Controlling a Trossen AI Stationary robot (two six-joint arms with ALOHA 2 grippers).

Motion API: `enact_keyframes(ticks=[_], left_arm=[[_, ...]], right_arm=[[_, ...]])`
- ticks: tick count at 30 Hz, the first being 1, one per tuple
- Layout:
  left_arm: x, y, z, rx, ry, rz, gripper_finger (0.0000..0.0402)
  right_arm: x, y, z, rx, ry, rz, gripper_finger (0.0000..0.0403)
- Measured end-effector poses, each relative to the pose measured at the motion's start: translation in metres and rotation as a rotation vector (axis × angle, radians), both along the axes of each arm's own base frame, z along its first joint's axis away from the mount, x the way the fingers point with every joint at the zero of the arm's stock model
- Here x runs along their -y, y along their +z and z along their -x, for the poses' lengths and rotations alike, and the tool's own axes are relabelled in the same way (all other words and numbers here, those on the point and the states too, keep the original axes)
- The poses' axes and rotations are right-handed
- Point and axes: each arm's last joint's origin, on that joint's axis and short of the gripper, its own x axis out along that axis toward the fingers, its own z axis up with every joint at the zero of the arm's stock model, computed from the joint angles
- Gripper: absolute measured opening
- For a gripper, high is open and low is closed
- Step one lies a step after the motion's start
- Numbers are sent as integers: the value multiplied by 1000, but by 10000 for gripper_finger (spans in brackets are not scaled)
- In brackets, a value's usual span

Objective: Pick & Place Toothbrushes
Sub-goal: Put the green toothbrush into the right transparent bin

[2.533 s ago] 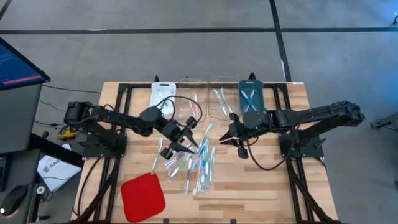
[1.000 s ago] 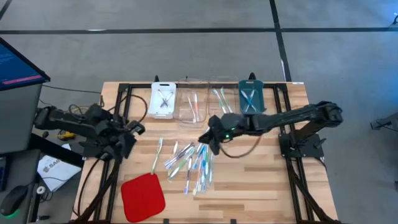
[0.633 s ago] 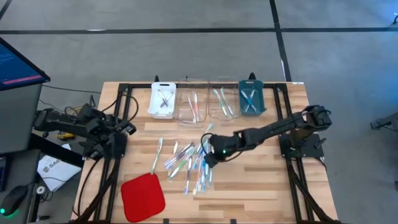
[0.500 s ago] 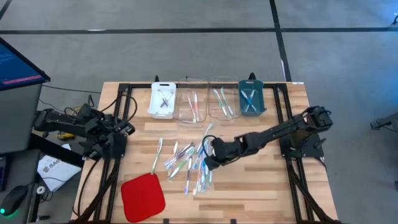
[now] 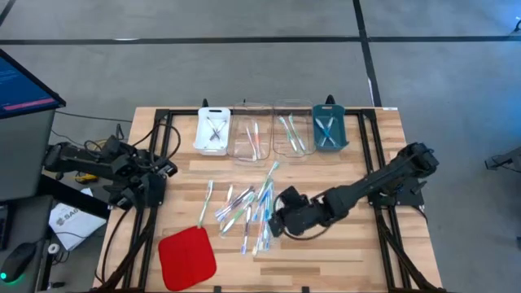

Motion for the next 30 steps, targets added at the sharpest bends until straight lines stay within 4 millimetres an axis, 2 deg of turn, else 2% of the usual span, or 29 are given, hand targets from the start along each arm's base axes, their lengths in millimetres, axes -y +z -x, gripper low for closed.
enact_keyframes(ticks=[3, 8, 10, 16, 19, 21, 30], left_arm=[[0, 0, 0, -1, 5, 5, 108], [0, -1, -2, -13, 3, 7, 108], [0, -1, -2, -16, 0, 8, 108], [1, -2, -5, -31, -3, 7, 108], [1, -2, -5, -32, -3, 7, 108], [1, -2, -6, -33, -3, 7, 108], [1, -2, -6, -29, 2, 5, 108]], right_arm=[[4, -26, -5, -91, -112, -1, 1], [5, -68, -24, -207, -111, -75, 1], [6, -79, -33, -247, -110, -86, 1], [8, -92, -40, -454, -121, -86, 1], [6, -87, -45, -477, -125, -75, 1], [8, -84, -41, -542, -140, -44, 1], [9, -80, -47, -516, -96, -38, 2]])
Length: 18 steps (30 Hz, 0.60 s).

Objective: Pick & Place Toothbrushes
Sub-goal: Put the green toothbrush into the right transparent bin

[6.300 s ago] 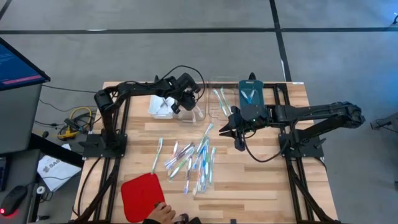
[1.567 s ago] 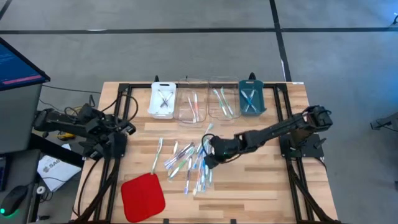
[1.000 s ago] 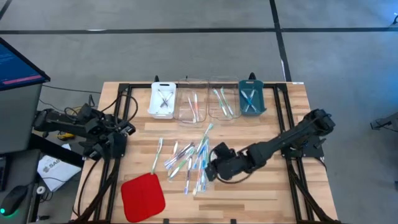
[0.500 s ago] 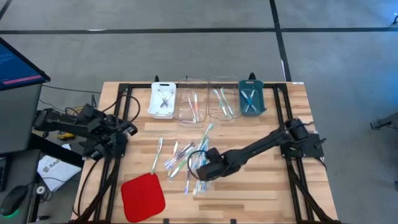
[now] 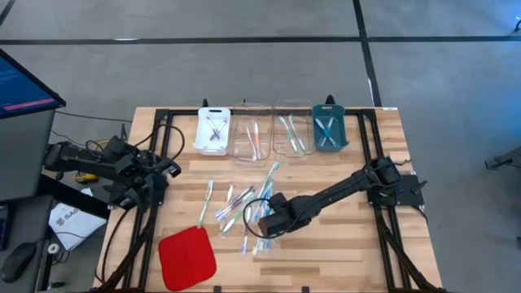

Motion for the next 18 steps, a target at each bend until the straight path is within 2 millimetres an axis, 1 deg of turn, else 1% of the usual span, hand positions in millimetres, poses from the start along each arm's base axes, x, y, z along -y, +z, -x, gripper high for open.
enact_keyframes(ticks=[4, 7, 15, 18], left_arm=[[0, 0, 0, 0, 0, 0, 108], [0, 0, 0, 0, 0, 0, 108], [0, 0, 0, 0, 0, 0, 108], [0, 0, 0, 0, 0, 1, 108]], right_arm=[[6, 0, -1, -10, -11, 3, 3], [10, 0, -2, -16, -20, 10, 13], [12, -1, -1, -18, -9, 33, 84], [12, -1, -2, -13, -13, 47, 104]])
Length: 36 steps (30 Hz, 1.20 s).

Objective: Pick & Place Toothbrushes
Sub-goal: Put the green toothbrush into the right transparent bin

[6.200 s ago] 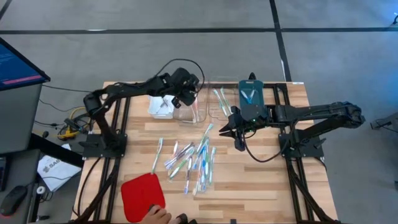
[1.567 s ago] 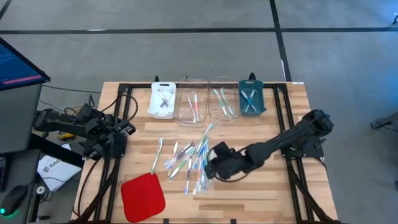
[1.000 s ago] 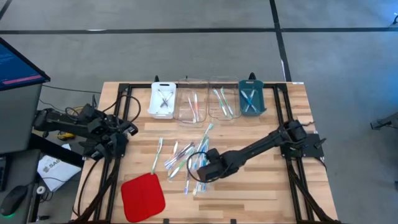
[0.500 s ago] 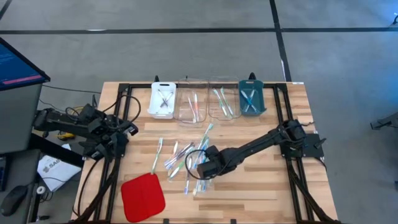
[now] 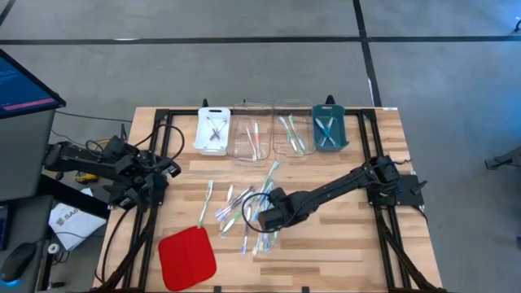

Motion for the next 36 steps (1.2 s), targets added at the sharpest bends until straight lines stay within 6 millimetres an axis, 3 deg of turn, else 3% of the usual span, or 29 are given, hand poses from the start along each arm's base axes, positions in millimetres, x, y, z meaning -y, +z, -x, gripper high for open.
enact_keyframes(ticks=[14, 23, 36], left_arm=[[0, 0, -1, 3, 5, -4, 108], [0, 0, -1, 4, 5, -3, 108], [0, 0, -2, 3, 4, -3, 108]], right_arm=[[2, -33, -8, -72, -3, -17, 118], [-3, -31, -4, -91, 6, -18, 118], [-8, -4, -10, -93, 24, -6, 150]])
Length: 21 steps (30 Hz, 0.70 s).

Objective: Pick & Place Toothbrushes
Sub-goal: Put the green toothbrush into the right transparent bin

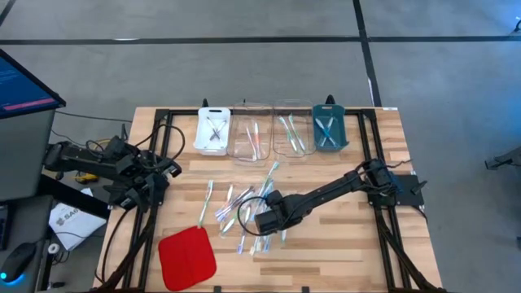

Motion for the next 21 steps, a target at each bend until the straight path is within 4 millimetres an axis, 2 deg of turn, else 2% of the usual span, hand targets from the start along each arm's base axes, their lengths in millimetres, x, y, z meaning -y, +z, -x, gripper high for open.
enact_keyframes(ticks=[6, 14, 21], left_arm=[[0, 0, 0, -1, 0, 0, 108], [0, 0, 0, -1, 0, 0, 108], [0, 0, 0, -1, -1, 0, 108]], right_arm=[[0, 2, 11, -88, -50, 42, 163], [-2, 2, 12, -94, -55, 34, 167], [-1, -16, 15, -102, -70, 12, 167]])
